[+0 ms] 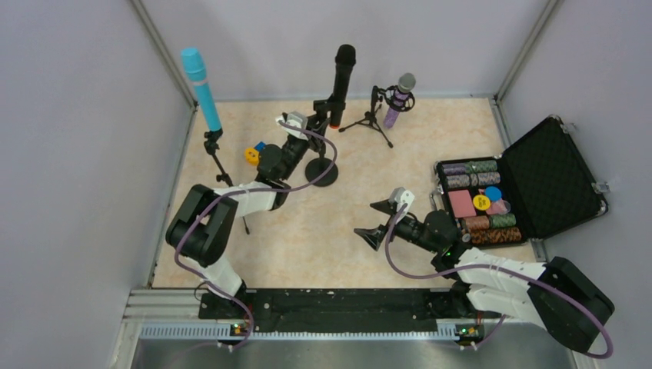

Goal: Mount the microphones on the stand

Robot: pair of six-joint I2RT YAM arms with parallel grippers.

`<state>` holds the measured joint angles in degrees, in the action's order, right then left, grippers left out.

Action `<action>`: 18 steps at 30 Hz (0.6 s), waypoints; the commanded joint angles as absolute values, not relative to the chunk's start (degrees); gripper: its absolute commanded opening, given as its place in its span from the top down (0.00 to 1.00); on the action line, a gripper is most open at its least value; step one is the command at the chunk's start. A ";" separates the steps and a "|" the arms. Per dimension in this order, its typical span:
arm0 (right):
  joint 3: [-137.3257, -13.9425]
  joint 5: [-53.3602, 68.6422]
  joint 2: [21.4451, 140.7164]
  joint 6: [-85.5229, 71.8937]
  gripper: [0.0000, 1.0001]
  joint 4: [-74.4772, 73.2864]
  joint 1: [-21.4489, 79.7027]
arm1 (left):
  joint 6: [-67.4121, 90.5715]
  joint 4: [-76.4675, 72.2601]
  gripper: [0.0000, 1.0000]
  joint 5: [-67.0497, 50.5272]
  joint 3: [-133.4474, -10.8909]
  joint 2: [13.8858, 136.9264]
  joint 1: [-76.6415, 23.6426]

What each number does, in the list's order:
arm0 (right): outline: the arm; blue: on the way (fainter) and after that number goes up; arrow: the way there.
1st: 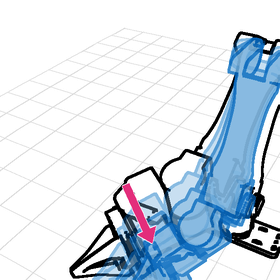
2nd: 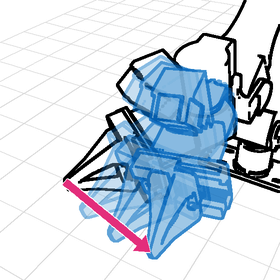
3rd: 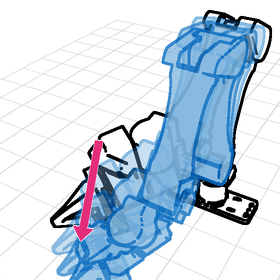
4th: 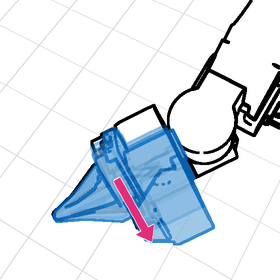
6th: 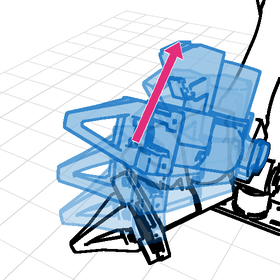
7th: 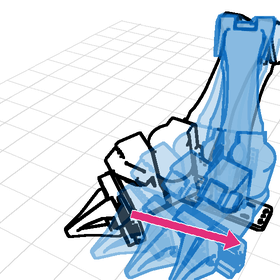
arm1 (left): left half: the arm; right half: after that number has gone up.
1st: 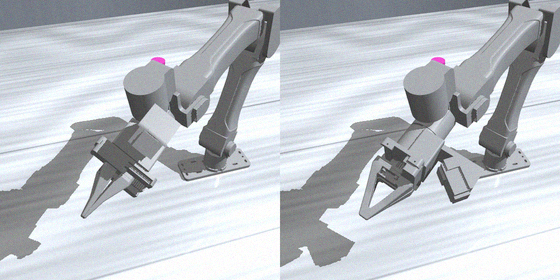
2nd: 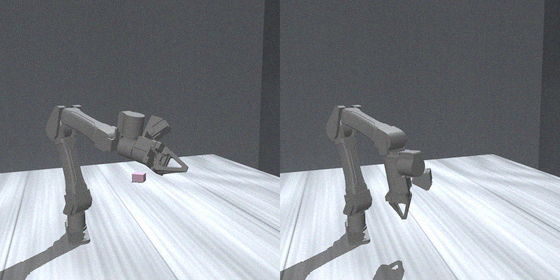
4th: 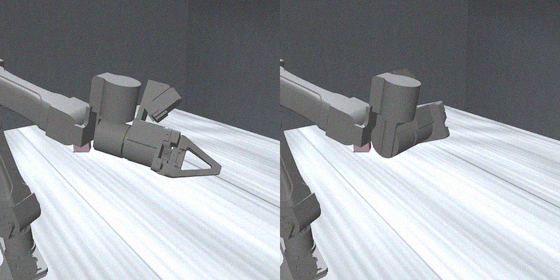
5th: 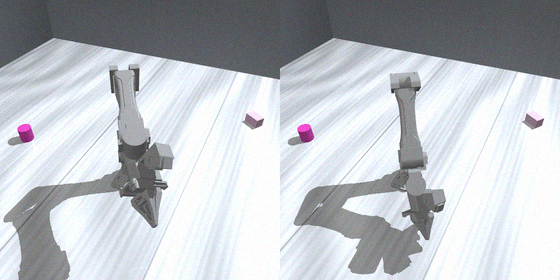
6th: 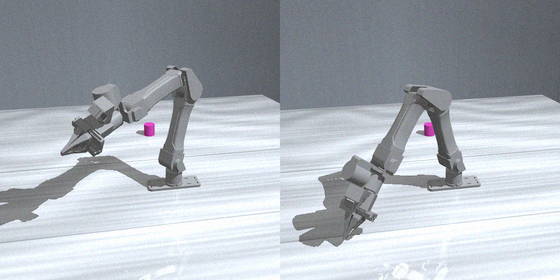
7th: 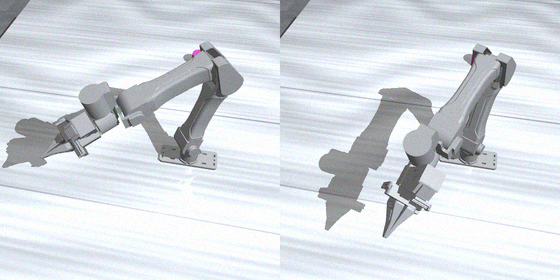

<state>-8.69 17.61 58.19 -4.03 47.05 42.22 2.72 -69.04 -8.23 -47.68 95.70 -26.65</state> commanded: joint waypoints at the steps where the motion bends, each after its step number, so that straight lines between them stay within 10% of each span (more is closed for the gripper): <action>1: -10.99 17.49 58.43 -3.16 0.07 48.79 42.11 | 1.76 -85.19 1.00 -9.84 -49.79 96.43 -26.39; 15: -11.59 18.19 60.18 -3.25 0.07 49.70 42.09 | 2.66 -89.75 1.00 -12.87 -39.88 94.24 -26.40; 18: -11.72 18.36 60.54 -3.30 0.07 50.13 42.08 | 2.27 -89.60 0.83 -13.13 -38.23 93.15 -26.40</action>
<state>-8.78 17.65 59.94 -3.99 47.11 42.22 2.48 -83.57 -11.14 -40.05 96.84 -26.41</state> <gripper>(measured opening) 0.923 0.326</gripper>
